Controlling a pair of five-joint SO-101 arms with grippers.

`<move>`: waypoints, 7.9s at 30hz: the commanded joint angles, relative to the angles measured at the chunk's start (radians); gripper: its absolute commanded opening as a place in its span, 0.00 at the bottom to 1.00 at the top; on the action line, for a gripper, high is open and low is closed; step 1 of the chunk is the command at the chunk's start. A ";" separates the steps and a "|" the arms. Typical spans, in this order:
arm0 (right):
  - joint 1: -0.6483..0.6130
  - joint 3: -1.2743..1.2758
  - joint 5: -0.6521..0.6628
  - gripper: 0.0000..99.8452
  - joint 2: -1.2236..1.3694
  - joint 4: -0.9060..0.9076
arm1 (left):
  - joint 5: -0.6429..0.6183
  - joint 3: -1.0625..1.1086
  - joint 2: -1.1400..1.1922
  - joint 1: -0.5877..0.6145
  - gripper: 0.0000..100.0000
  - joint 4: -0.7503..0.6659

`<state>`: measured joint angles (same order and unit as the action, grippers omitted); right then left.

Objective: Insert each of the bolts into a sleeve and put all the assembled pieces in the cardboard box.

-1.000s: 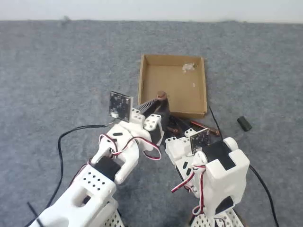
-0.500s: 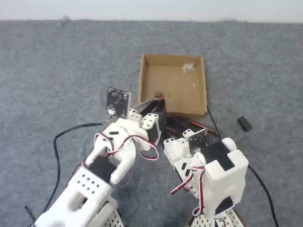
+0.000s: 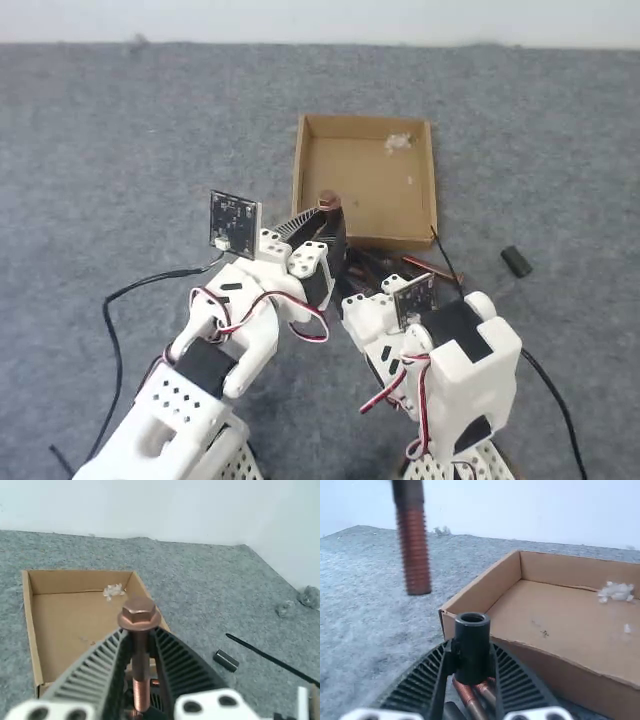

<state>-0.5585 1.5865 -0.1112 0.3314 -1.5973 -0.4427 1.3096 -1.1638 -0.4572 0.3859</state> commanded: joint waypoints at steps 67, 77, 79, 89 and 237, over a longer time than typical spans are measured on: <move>-0.008 0.025 0.048 0.00 -0.005 -0.053 | -0.049 -0.082 0.216 0.055 0.01 -0.192; -0.008 0.029 0.048 0.01 -0.005 -0.056 | -0.048 -0.047 0.218 0.054 0.01 -0.190; -0.008 0.029 0.048 0.01 -0.005 -0.056 | -0.048 -0.044 0.218 0.055 0.01 -0.190; -0.012 0.029 0.048 0.01 -0.007 -0.054 | -0.044 -0.047 0.233 0.054 0.01 -0.195; 0.179 0.083 0.048 0.01 -0.621 0.647 | 0.227 0.272 0.092 0.456 0.02 -0.051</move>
<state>-0.4250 1.6586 -0.0729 -0.1519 -1.0572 -0.2248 1.5888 -1.0457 -0.0015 0.3383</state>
